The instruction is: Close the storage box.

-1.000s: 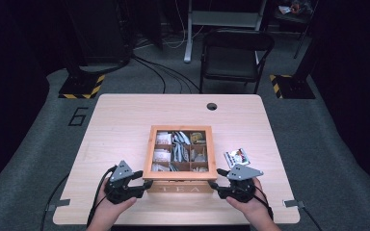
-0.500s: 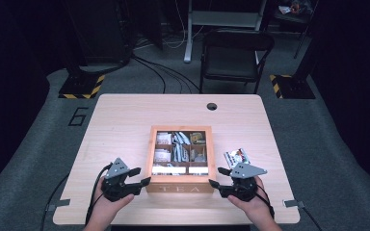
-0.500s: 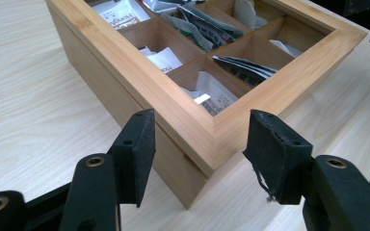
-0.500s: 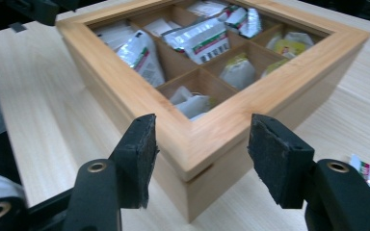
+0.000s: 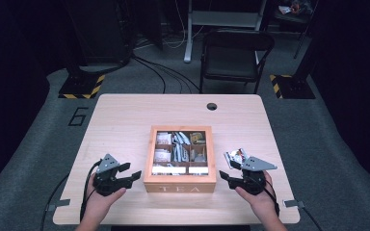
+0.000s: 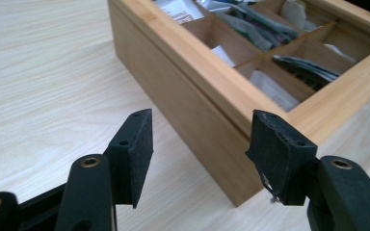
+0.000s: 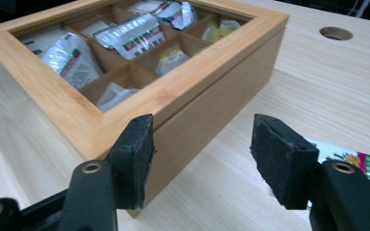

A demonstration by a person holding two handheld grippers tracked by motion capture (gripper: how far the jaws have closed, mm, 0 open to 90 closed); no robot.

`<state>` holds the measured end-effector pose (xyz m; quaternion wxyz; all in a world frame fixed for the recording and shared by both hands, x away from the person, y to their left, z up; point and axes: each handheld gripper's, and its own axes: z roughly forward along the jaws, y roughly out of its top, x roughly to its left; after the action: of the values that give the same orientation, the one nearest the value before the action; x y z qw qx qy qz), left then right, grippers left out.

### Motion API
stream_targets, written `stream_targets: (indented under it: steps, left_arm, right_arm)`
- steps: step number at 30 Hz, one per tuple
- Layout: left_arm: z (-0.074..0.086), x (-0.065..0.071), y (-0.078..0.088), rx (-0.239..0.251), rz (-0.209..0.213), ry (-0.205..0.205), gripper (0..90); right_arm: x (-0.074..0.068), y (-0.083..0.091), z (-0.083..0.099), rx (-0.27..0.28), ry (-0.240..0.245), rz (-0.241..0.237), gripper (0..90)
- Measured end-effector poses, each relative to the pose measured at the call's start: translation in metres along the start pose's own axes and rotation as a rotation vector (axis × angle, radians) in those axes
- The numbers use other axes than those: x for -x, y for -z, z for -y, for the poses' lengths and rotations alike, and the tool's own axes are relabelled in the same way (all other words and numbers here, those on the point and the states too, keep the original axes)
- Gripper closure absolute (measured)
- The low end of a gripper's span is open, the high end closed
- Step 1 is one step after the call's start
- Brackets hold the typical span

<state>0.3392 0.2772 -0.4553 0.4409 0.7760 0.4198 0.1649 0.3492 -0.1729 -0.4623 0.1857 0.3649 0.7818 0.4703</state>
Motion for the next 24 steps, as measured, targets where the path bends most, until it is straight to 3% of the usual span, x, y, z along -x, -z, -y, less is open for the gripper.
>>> stream_targets:
  steps: [7,15,21,24]
  left_arm:
    - [0.007,-0.010,-0.005,-0.006,-0.023,0.022,40.2]
    - [0.013,-0.019,-0.009,-0.018,-0.041,0.038,39.6]
    - [0.019,-0.026,-0.019,-0.047,-0.056,0.039,37.9]
    - [0.022,-0.030,-0.021,-0.054,-0.063,0.038,37.1]
  right_arm:
    - [0.010,-0.005,0.007,-0.031,0.004,0.045,39.0]
    - [0.021,-0.006,0.013,-0.045,-0.027,0.087,38.5]
    - [0.028,-0.013,0.020,-0.083,-0.059,0.086,38.3]
    - [0.030,-0.017,0.021,-0.093,-0.050,0.084,38.0]
